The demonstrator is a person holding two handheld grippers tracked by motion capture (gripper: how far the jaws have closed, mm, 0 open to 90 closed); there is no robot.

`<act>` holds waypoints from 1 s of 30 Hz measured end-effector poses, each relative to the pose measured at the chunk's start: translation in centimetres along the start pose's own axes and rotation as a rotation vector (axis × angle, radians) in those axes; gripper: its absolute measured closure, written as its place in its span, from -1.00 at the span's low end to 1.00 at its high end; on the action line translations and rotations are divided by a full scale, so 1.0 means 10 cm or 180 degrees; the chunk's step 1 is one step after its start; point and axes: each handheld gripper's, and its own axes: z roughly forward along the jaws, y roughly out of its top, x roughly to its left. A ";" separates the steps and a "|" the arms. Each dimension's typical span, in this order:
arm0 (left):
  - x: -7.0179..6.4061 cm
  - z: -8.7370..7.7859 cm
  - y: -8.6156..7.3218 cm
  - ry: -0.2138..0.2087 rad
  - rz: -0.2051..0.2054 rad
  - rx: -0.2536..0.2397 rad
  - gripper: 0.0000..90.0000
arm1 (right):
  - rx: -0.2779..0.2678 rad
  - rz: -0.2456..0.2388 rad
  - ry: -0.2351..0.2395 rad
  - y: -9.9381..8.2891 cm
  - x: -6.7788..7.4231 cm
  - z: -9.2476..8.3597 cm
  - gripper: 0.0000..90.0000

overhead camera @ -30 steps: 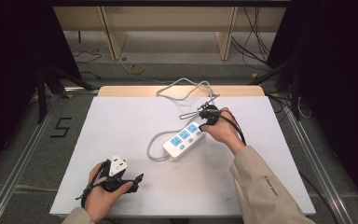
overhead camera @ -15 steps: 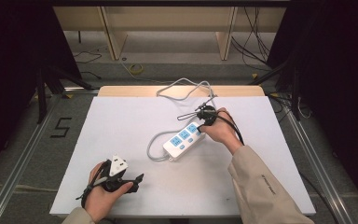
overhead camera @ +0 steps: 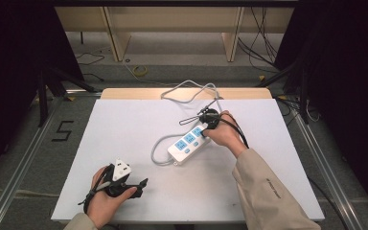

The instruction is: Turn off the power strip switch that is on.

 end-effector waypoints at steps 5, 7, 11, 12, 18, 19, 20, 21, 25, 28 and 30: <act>0.00 0.00 0.00 0.0002 0.0002 0.0000 -0.64 | 0.0009 -0.0025 -0.0021 0.00 0.01 0.01 1.00; 0.00 0.00 0.00 0.0002 0.0004 0.0006 -0.64 | 0.0013 -0.0033 -0.0034 0.00 0.01 0.01 1.00; 0.00 -0.01 0.00 0.0001 0.0023 0.0011 -0.64 | 0.0043 -0.0073 -0.0071 0.01 0.03 0.01 1.00; 0.00 -0.01 0.00 0.0001 0.0023 0.0010 -0.64 | 0.0060 -0.0071 -0.0086 0.02 0.04 0.01 1.00; 0.00 -0.01 0.00 0.0007 0.0031 0.0006 -0.64 | 0.0100 -0.0086 -0.0146 0.04 0.06 0.02 1.00; 0.00 -0.01 0.00 0.0007 0.0031 0.0005 -0.64 | 0.0101 -0.0082 -0.0148 0.04 0.07 0.02 1.00; -0.01 -0.01 0.00 0.0007 0.0029 0.0004 -0.64 | 0.0100 -0.0074 -0.0148 0.03 0.07 0.02 1.00; -0.01 -0.01 0.00 0.0009 0.0029 0.0002 -0.64 | 0.0100 -0.0065 -0.0145 0.03 0.06 0.02 1.00; -0.02 0.00 0.00 0.0000 0.0018 0.0000 -0.64 | 0.0112 -0.0030 -0.0120 0.03 0.06 0.02 1.00; -0.02 0.00 0.01 0.0001 0.0016 -0.0001 -0.64 | 0.0120 -0.0025 -0.0123 0.03 0.06 0.02 1.00; -0.02 0.00 0.01 0.0003 0.0024 -0.0002 -0.64 | 0.0100 0.0018 -0.0094 0.02 0.05 0.02 1.00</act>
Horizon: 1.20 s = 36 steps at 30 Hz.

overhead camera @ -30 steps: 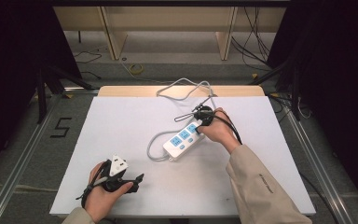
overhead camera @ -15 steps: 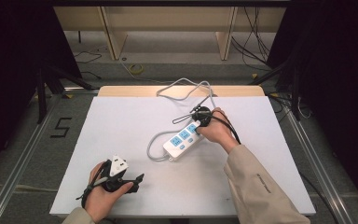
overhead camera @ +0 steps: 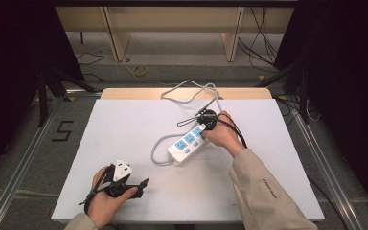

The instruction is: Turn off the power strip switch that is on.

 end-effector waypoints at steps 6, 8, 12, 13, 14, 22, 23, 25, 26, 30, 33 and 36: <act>0.00 0.00 0.00 -0.0006 -0.0004 0.0002 -0.64 | -0.0035 0.0001 -0.0006 -0.01 0.00 0.00 1.00; 0.01 0.00 0.00 -0.0006 0.0001 0.0006 -0.64 | -0.0048 0.0010 -0.0001 -0.01 -0.01 0.00 1.00; 0.01 0.01 0.00 -0.0006 -0.0003 0.0009 -0.64 | -0.0068 0.0011 0.0025 -0.02 -0.02 0.00 1.00; 0.01 0.00 0.00 -0.0008 -0.0002 0.0017 -0.64 | -0.0075 0.0017 0.0023 -0.02 -0.02 0.00 1.00; 0.01 0.01 0.00 -0.0006 -0.0003 0.0010 -0.64 | -0.0074 0.0014 0.0020 -0.02 -0.02 0.00 1.00; 0.01 0.00 0.00 -0.0010 -0.0002 0.0012 -0.64 | -0.0110 0.0017 0.0010 -0.04 -0.01 0.00 1.00; 0.01 0.00 0.00 -0.0011 -0.0004 0.0011 -0.64 | -0.0114 0.0030 0.0010 -0.04 -0.01 0.00 1.00; 0.01 0.00 0.00 -0.0007 -0.0004 0.0010 -0.64 | -0.0168 0.0050 0.0020 -0.04 -0.01 -0.03 1.00; 0.01 0.01 0.00 -0.0007 -0.0004 0.0010 -0.64 | -0.0130 0.0032 -0.0009 -0.04 -0.01 -0.04 1.00; 0.01 0.01 0.00 -0.0005 -0.0006 0.0008 -0.64 | -0.0145 0.0022 0.0000 -0.06 -0.02 -0.05 1.00; 0.01 0.01 0.00 0.0000 -0.0005 0.0010 -0.64 | -0.0167 0.0013 0.0003 -0.08 -0.01 -0.05 1.00; 0.01 0.01 0.00 -0.0004 -0.0010 0.0012 -0.64 | -0.0183 0.0021 -0.0005 -0.10 -0.02 -0.07 1.00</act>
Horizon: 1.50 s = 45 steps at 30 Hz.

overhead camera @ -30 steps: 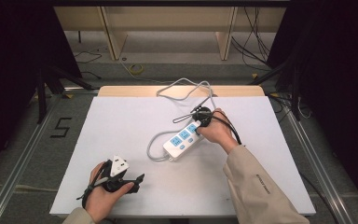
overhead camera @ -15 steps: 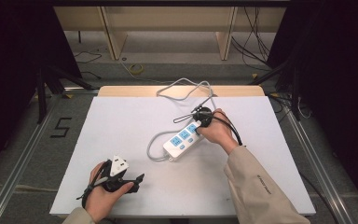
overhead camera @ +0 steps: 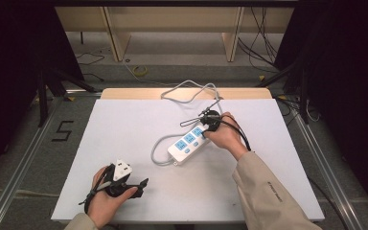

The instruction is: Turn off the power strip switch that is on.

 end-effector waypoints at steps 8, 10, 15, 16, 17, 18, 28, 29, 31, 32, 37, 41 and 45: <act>0.00 0.00 0.00 0.0002 -0.0004 0.0002 -0.64 | -0.0065 0.0026 0.0034 -0.05 -0.01 -0.08 1.00; 0.00 0.00 0.00 -0.0001 -0.0008 -0.0002 -0.64 | -0.0082 0.0018 0.0044 -0.06 -0.01 -0.10 1.00; 0.00 0.00 0.00 0.0003 -0.0007 0.0002 -0.64 | -0.0099 0.0005 0.0063 -0.09 0.00 -0.14 1.00; 0.00 0.00 0.00 0.0004 -0.0009 0.0003 -0.64 | -0.0099 0.0008 0.0072 -0.10 0.00 -0.15 1.00; 0.00 0.00 0.00 0.0004 -0.0010 0.0003 -0.64 | -0.0107 0.0016 0.0069 -0.11 0.01 -0.15 1.00; 0.00 0.00 -0.01 0.0007 -0.0013 0.0000 -0.64 | -0.0116 0.0017 0.0079 -0.12 0.01 -0.16 1.00; 0.00 0.00 -0.01 0.0010 -0.0024 0.0002 -0.64 | -0.0154 0.0036 0.0101 -0.25 0.01 -0.23 1.00; 0.00 0.00 -0.01 0.0010 -0.0023 0.0003 -0.64 | -0.0162 0.0037 0.0111 -0.26 0.01 -0.24 1.00; 0.00 0.00 -0.01 0.0012 -0.0018 0.0003 -0.64 | -0.0174 0.0037 0.0109 -0.29 0.01 -0.25 1.00; 0.00 0.00 -0.01 0.0014 -0.0017 0.0003 -0.64 | -0.0179 0.0027 0.0115 -0.30 0.01 -0.25 0.99; 0.01 -0.01 -0.01 0.0011 -0.0022 0.0003 -0.64 | -0.0192 0.0026 0.0105 -0.36 0.02 -0.29 0.97; 0.00 -0.01 -0.01 0.0016 -0.0016 -0.0001 -0.64 | -0.0207 0.0031 0.0084 -0.42 0.02 -0.31 0.95; 0.01 -0.01 -0.01 0.0017 -0.0014 0.0006 -0.64 | -0.0201 0.0030 0.0084 -0.49 0.02 -0.34 0.92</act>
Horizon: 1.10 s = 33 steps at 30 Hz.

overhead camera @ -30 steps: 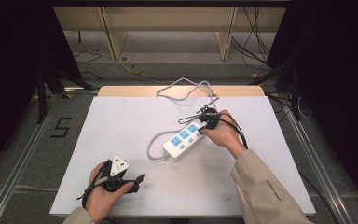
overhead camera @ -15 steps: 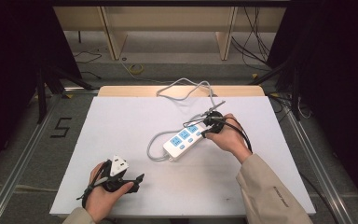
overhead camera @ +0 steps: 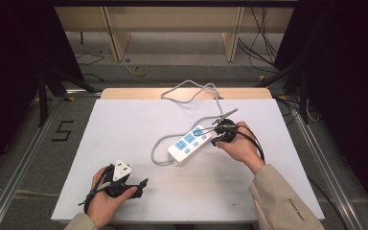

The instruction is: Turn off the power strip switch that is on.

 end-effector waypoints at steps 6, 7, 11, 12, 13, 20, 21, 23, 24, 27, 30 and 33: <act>0.00 0.00 0.00 0.0002 -0.0003 -0.0006 -0.64 | -0.0063 0.0011 0.0022 -0.11 -0.01 -0.06 0.86; 0.00 0.00 0.00 0.0003 -0.0003 -0.0005 -0.64 | -0.0072 0.0031 0.0022 -0.13 -0.01 -0.07 0.85; 0.00 0.00 0.00 0.0003 -0.0011 -0.0006 -0.64 | -0.0099 0.0023 0.0045 -0.20 -0.02 -0.11 0.81; -0.01 0.01 0.00 0.0003 -0.0010 -0.0005 -0.64 | -0.0105 0.0028 0.0045 -0.22 -0.01 -0.12 0.81; -0.01 0.01 0.00 0.0001 -0.0015 -0.0003 -0.64 | -0.0110 0.0036 0.0051 -0.24 -0.01 -0.13 0.80; -0.01 0.01 0.00 0.0005 -0.0014 0.0000 -0.64 | -0.0155 0.0045 0.0070 -0.37 0.00 -0.18 0.72; -0.01 0.01 0.00 0.0004 -0.0016 -0.0001 -0.64 | -0.0169 0.0032 0.0072 -0.38 0.01 -0.19 0.70; -0.01 0.01 0.00 0.0005 -0.0014 0.0001 -0.64 | -0.0180 0.0052 0.0078 -0.40 0.02 -0.19 0.66; -0.01 0.01 0.00 0.0006 -0.0015 0.0001 -0.64 | -0.0185 0.0060 0.0085 -0.42 0.03 -0.19 0.65; -0.01 0.01 0.00 0.0005 -0.0016 0.0000 -0.64 | -0.0192 0.0043 0.0086 -0.45 0.05 -0.19 0.61; -0.01 0.00 -0.01 0.0006 -0.0017 0.0001 -0.64 | -0.0205 0.0047 0.0099 -0.49 0.05 -0.19 0.57; -0.01 0.00 -0.01 0.0006 -0.0017 0.0001 -0.64 | -0.0200 0.0062 0.0115 -0.54 0.06 -0.19 0.53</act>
